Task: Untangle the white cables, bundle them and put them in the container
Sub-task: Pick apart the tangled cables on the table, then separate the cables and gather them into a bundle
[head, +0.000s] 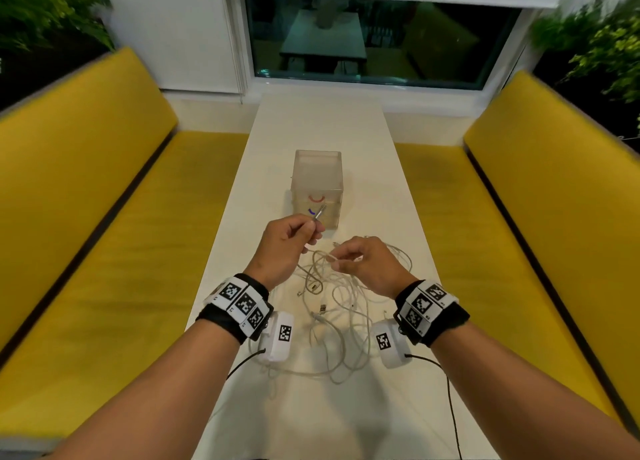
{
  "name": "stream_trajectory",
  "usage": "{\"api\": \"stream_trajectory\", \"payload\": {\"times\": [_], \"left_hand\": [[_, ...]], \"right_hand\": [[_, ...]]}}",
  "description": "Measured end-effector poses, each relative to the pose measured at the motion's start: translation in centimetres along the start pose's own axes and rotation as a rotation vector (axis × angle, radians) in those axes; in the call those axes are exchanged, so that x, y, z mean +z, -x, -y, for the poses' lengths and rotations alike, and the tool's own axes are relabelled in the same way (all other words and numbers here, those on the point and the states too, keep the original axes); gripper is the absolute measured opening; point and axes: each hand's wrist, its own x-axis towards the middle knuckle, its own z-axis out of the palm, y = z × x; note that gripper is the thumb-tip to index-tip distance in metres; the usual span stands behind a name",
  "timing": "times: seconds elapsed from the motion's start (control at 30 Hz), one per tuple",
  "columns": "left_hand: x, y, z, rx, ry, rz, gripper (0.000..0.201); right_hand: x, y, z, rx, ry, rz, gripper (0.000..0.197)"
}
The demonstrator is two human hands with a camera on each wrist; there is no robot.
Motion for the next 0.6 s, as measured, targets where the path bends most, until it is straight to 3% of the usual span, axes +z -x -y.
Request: {"api": "stream_trajectory", "payload": {"times": [0.07,0.23,0.33,0.47,0.53,0.6], "left_hand": [[0.2,0.1,-0.1,0.018,-0.021,-0.002,0.023],[0.9,0.3,-0.5,0.051,-0.049,0.043,0.021],[1.5,0.5,-0.4,0.051,-0.053,0.069,0.023],[1.9,0.4,0.1,0.058,-0.082,0.035,0.029],[1.9,0.3,0.2,0.03,-0.073,0.021,0.03],[2.0,0.3,0.2,0.01,-0.058,0.017,0.03]], "right_hand": [[0.2,0.0,0.5,-0.031,0.046,-0.032,0.012],[-0.1,0.2,1.7,0.08,-0.212,-0.091,0.012],[-0.2,0.5,2.9,0.127,-0.446,-0.009,0.006],[-0.8,0.7,3.1,0.235,-0.828,0.135,0.036],[-0.9,1.0,2.8,0.191,-0.884,0.197,0.041],[-0.8,1.2,2.4,0.127,-0.835,0.202,0.034]]}}
